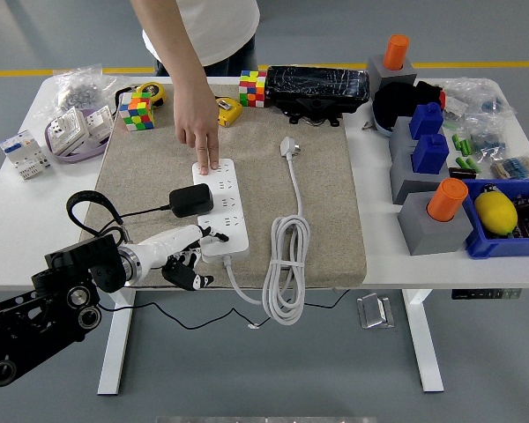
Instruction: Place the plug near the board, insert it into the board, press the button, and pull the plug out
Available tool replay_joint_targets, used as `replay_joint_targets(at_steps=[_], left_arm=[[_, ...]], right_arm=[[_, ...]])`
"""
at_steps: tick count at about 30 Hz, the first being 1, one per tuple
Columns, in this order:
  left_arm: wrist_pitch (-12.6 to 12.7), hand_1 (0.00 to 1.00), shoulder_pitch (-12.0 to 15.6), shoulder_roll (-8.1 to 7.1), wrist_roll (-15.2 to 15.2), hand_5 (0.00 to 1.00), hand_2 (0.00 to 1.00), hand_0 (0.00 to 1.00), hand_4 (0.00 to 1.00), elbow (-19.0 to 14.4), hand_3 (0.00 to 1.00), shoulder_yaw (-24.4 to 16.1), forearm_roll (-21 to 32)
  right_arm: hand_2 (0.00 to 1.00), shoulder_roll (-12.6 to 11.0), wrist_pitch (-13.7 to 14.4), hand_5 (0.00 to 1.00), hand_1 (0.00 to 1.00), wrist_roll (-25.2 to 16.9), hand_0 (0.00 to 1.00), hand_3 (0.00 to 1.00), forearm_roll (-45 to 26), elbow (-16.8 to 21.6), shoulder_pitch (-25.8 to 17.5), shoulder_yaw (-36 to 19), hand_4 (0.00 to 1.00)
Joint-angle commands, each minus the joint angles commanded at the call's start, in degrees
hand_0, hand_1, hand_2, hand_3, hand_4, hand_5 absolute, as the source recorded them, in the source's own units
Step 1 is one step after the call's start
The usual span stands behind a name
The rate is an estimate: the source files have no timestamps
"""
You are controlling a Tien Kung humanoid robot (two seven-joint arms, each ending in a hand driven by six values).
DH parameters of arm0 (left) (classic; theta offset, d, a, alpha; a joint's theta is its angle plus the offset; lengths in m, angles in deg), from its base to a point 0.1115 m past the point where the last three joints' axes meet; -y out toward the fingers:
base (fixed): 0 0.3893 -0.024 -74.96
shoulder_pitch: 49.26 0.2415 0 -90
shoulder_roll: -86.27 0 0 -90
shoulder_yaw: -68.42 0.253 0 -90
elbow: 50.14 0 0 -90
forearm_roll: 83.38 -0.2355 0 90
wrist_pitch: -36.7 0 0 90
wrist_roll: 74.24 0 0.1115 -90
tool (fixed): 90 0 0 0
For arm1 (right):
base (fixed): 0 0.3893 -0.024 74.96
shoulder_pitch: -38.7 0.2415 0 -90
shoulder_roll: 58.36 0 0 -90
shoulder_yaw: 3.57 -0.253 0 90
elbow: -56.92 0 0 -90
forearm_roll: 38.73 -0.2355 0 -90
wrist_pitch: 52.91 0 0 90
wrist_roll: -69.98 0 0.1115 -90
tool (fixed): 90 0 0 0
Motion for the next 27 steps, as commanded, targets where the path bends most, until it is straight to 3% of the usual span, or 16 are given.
replay_joint_targets(at_steps=[1, 3, 4, 9, 10, 13, 27], left_arm=[[0.5, 0.061, 0.1, -0.03, 0.8, 0.012, 0.137, 0.060, 0.726, -0.2, 0.857, -0.4, 0.6], [3.8, 0.061, 0.5, -0.11, 5.4, 0.012, 0.137, 0.060, 0.726, -0.5, 0.857, -1.6, 3.2], [5.4, 0.094, 0.6, -0.13, 7.6, 0.199, 0.191, 0.131, 0.880, -0.5, 0.563, -1.9, 4.5], [16.0, 0.094, 1.2, 0.18, 19.2, 0.199, 0.191, 0.131, 0.880, 0.5, 0.563, -2.9, 13.2], [18.2, 0.134, 1.4, 0.33, 21.5, 0.233, 0.232, 0.162, 0.863, 0.8, 0.478, -3.2, 15.0], [22.7, 0.134, 1.9, 0.73, 25.6, 0.233, 0.232, 0.162, 0.863, 1.6, 0.478, -4.0, 18.6], [23.7, 0.153, 2.3, 1.04, 26.0, 0.260, 0.248, 0.175, 0.826, 2.5, 0.478, -4.9, 19.3]], right_arm=[[0.654, 0.0, 0.0, 0.585, 0.679, 0.0, 0.619, 0.565, 0.0, 0.0, 0.0, 0.0, 0.977], [0.654, 0.1, 0.0, 0.585, 0.679, 0.0, 0.619, 0.565, 0.0, 0.0, -0.1, 0.0, 0.977], [0.654, 0.1, 0.0, 0.584, 0.678, 0.0, 0.619, 0.565, 0.0, 0.0, -0.1, 0.0, 0.976], [0.654, 0.1, 0.0, 0.584, 0.678, -0.1, 0.619, 0.565, 0.0, 0.0, 0.0, 0.2, 0.976], [0.654, 0.2, 0.0, 0.584, 0.678, -0.1, 0.619, 0.565, -0.1, 0.0, 0.1, 0.2, 0.976], [0.654, 0.1, 0.0, 0.584, 0.678, -0.1, 0.619, 0.565, -0.1, 0.0, 0.0, 0.3, 0.976], [0.653, 0.1, 0.0, 0.584, 0.678, 0.0, 0.619, 0.565, -0.1, 0.1, 0.1, 0.3, 0.976]])
